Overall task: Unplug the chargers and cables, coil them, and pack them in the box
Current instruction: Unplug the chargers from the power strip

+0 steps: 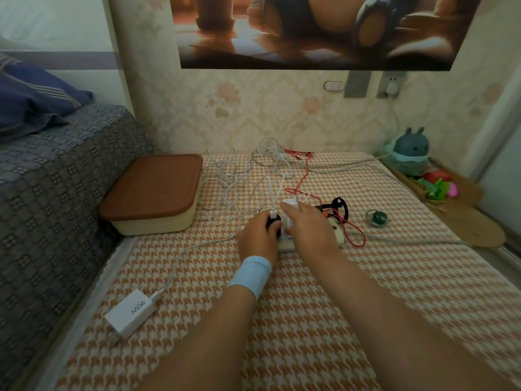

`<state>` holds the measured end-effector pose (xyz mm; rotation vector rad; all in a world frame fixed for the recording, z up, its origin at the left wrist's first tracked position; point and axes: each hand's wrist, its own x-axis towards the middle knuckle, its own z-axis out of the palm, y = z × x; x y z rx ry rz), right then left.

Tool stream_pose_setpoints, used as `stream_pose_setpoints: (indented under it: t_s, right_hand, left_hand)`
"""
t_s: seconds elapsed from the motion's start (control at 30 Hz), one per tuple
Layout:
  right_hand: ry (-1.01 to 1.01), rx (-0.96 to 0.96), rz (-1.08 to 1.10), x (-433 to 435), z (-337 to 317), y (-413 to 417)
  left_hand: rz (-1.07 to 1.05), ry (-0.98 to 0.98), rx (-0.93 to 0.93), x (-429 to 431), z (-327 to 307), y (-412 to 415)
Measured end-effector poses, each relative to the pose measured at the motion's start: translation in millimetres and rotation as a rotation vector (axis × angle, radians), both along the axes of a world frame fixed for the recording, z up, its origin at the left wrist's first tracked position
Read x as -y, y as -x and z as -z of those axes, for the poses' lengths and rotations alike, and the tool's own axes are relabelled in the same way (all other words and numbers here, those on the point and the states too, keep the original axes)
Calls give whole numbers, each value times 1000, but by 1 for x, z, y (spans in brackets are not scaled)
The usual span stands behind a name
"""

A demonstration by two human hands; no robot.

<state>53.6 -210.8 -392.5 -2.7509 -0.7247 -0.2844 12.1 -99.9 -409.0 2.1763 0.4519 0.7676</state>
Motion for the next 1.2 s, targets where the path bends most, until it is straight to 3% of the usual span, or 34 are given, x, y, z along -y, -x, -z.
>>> stream_pose_setpoints:
  t_s: [0.07,0.1,0.2,0.3,0.43,0.57,0.67,0.73,0.9,1.07,1.2]
  right_hand:
    - [-10,19,-15,0,2,0]
    - [-20,33,-26,0,3,0]
    - [-49,64,-31,1,6,-1]
    - [-27,38,13,-2,1,1]
    - [74,-24,59,1,-13,17]
    - [-129,118,9,1,-44,39]
    - [-458,-271,-124,-10,-62,57]
    - [-567,-493,-144,-18,-66,69]
    - [-739,-762,-34,-37,-67,88]
    - [-722,-935,-36,-68,-57,108]
    - [-628,-1009,-102,-99,-48,130]
  left_hand:
    - [-66,207,245,5,-27,-6]
    - [-23,196,290,5,-41,-9]
    - [173,86,204,4,-63,-8]
    - [187,232,69,-6,-50,-1]
    - [251,149,-107,-15,-43,8]
    - [296,290,-186,-17,-51,30]
    - [273,274,-204,-25,-55,47]
    - [243,224,-207,-36,-58,58]
    - [372,294,-331,-66,-66,93]
    - [328,-156,-564,-111,-74,134]
    - [350,-430,-1080,-149,-81,169]
